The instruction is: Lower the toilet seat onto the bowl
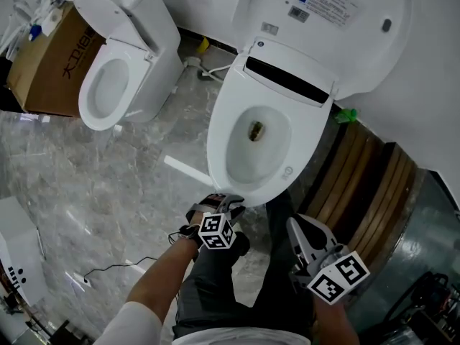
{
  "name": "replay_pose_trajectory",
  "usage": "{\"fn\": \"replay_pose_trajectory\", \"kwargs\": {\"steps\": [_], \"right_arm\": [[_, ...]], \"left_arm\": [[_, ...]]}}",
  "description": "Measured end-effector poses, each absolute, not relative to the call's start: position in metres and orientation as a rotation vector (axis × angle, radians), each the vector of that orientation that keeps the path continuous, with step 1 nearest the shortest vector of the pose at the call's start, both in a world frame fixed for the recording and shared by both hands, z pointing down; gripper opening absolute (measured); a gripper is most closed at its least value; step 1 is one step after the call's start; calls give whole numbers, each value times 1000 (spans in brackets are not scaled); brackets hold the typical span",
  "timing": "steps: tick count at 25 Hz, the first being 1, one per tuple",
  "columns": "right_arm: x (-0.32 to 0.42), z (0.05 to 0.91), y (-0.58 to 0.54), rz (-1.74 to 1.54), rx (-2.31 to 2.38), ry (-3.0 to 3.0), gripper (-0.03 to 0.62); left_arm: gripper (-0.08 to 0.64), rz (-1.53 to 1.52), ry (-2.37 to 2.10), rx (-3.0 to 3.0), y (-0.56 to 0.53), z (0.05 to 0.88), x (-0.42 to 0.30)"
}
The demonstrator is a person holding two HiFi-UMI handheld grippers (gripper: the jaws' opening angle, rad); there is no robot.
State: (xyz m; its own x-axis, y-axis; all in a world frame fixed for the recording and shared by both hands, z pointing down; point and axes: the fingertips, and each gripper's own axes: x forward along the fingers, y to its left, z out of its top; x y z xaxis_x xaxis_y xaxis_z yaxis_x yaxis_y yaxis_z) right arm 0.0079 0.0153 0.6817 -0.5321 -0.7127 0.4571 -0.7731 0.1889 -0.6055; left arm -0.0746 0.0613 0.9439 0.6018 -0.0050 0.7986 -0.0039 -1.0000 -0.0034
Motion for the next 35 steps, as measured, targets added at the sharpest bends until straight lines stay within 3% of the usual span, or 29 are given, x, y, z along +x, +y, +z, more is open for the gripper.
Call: {"fn": "replay_pose_trajectory", "kwargs": {"steps": [14, 22, 28, 35], "right_arm": [[4, 701, 7, 1272, 1423, -2367, 17], [8, 702, 9, 1285, 1403, -2364, 17], [-5, 653, -8, 1214, 1385, -2426, 17], [-13, 561, -24, 1053, 1390, -2489, 17]], "left_arm": [[110, -1432, 133, -2901, 53, 988, -72], [50, -1436, 222, -2994, 55, 979, -71], [11, -1296, 398, -3169, 47, 890, -84], [9, -858, 700, -3300, 10, 695, -94]]}}
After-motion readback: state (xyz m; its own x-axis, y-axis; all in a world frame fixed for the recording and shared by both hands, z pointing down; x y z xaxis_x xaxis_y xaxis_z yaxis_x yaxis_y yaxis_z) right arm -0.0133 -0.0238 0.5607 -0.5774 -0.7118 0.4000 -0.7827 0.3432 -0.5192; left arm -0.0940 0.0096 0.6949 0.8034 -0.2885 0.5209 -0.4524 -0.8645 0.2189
